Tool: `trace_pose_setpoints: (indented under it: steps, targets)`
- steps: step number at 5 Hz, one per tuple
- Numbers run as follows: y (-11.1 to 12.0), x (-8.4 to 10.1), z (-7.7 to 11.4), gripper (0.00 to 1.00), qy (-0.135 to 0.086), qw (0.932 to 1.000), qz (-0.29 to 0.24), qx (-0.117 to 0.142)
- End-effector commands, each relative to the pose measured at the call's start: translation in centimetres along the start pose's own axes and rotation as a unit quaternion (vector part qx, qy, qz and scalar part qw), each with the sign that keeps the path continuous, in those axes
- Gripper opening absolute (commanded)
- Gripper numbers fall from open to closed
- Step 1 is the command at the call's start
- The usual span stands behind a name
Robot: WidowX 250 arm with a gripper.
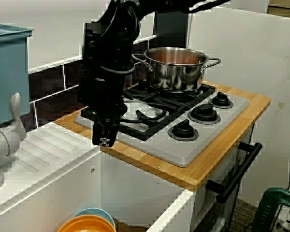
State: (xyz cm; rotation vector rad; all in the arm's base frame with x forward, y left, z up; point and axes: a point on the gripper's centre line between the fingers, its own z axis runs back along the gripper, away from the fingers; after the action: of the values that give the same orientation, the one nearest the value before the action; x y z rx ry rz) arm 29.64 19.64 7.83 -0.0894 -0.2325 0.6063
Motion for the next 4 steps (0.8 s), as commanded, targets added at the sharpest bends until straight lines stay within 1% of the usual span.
trace_pose_setpoints:
  steps: [1, 2, 4]
  targets:
    - [0.4, -0.3, 1.6, 0.00, -0.052, 0.9984, -0.009, 0.018]
    - [0.8, -0.4, 1.2, 0.00, -0.057, 0.9980, -0.013, 0.025]
    - [1.9, 0.9, -0.4, 0.00, -0.046, 0.9980, 0.016, 0.040]
